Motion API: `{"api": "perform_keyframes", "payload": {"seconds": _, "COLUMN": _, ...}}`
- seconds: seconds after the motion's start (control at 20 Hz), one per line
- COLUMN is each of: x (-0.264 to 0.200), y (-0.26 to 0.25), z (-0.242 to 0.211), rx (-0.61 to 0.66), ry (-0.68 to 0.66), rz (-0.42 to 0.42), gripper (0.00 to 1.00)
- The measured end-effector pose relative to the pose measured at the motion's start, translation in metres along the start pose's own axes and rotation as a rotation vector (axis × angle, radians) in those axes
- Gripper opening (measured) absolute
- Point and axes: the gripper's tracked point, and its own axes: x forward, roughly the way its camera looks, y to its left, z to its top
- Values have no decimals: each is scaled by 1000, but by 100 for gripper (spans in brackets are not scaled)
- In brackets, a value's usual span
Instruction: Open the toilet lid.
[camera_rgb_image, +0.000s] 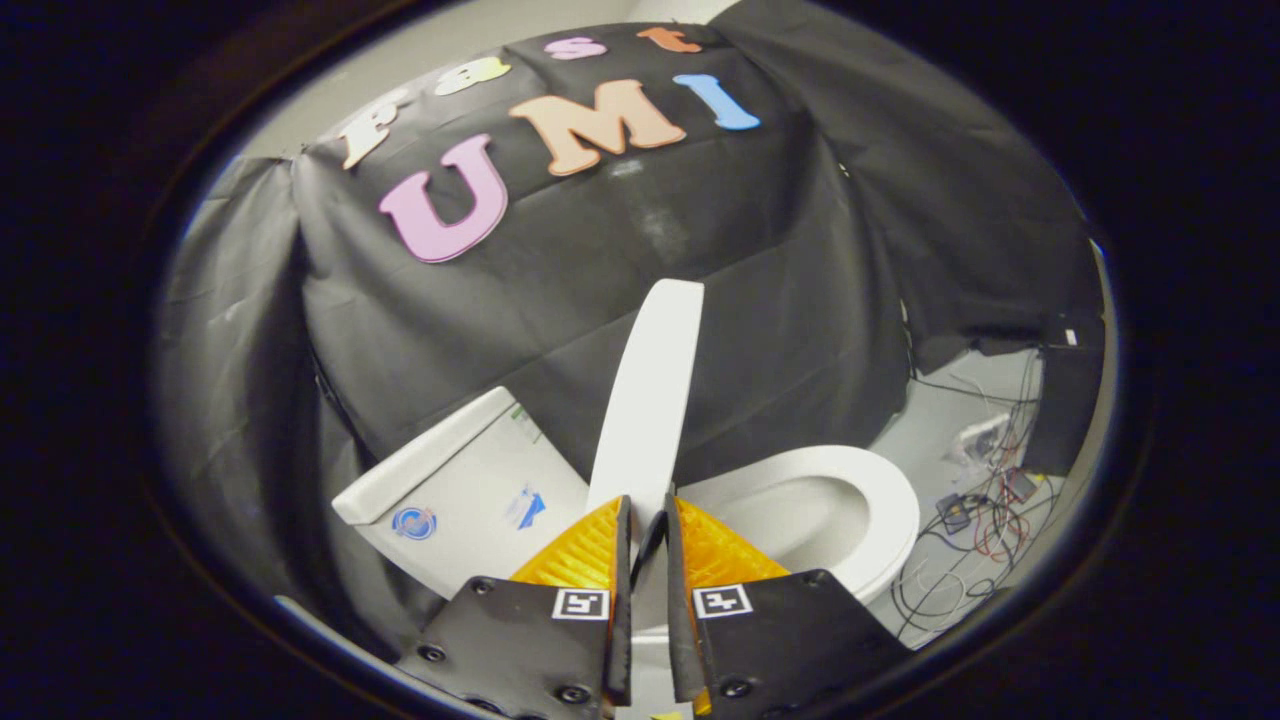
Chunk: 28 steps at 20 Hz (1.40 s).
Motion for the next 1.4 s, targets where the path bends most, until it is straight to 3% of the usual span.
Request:
{"api": "perform_keyframes", "payload": {"seconds": 0.3, "x": 5, "y": 63, "z": 6, "rx": -144, "ry": 5, "rz": 119, "gripper": 23}}
{"api": "perform_keyframes", "payload": {"seconds": 0.7, "x": 17, "y": 141, "z": -8, "rx": -242, "ry": 35, "rz": 283, "gripper": 23}}
{"api": "perform_keyframes", "payload": {"seconds": 1.05, "x": 30, "y": 195, "z": -31, "rx": -295, "ry": 88, "rz": 424, "gripper": 23}}
{"api": "perform_keyframes", "payload": {"seconds": 1.4, "x": 31, "y": 206, "z": -41, "rx": -252, "ry": 102, "rz": 476, "gripper": 23}}
